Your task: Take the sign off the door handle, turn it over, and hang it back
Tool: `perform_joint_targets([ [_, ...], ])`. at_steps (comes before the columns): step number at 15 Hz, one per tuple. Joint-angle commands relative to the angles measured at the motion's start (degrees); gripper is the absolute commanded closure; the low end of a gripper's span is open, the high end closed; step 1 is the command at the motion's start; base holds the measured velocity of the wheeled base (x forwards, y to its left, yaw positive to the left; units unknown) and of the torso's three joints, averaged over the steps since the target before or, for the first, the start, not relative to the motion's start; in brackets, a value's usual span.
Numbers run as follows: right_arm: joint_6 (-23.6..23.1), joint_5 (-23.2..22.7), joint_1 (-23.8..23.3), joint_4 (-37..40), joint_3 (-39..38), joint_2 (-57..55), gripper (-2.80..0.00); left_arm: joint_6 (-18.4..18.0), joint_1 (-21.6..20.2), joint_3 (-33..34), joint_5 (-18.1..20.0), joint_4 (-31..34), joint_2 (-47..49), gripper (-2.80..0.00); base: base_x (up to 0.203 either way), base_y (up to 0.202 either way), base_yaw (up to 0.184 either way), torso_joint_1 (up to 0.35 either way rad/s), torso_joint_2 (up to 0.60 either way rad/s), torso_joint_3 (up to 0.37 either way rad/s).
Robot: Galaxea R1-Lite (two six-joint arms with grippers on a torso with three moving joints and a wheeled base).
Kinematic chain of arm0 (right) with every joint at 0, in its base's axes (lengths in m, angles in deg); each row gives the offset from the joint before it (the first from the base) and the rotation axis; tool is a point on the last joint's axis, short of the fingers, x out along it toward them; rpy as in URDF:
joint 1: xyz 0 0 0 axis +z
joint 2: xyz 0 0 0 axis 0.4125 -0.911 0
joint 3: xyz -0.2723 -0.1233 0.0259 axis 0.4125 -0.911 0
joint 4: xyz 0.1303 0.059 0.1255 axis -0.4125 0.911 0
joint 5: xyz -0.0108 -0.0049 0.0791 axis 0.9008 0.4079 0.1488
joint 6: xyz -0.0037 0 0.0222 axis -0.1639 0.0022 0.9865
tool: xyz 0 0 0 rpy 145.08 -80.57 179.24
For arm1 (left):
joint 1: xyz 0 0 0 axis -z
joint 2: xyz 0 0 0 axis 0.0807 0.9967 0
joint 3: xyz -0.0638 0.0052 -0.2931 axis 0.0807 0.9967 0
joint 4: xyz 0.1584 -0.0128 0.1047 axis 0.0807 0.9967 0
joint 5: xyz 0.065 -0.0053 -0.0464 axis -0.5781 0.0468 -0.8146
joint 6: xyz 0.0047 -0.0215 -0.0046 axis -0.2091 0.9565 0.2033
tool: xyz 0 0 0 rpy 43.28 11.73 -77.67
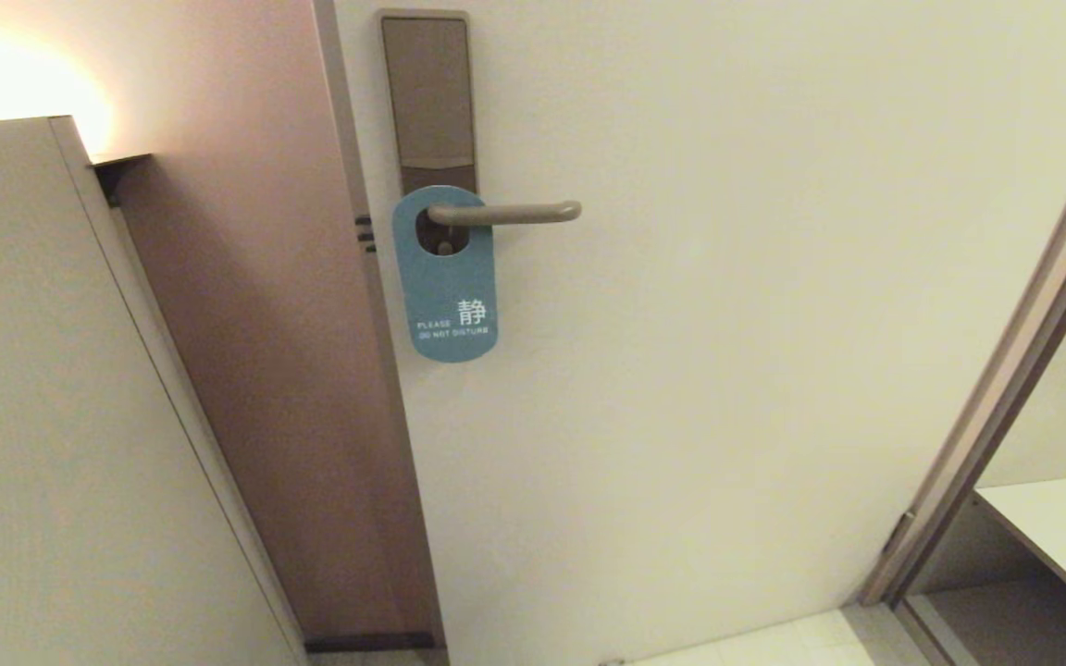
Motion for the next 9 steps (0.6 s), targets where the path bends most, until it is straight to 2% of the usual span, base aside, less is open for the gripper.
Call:
perform_joint_targets([
  [1,0.0,0.0,0.0,0.0,0.0,-0.1,0.00,0.0,0.0,0.0,0.0,0.0,0.0,0.00,0.000,0.000,0.000,0.000,0.00,0.000],
  [9,0.0,-0.1,0.0,0.0,0.0,-0.1,0.00,0.0,0.0,0.0,0.0,0.0,0.0,0.00,0.000,0.000,0.000,0.000,0.00,0.000],
])
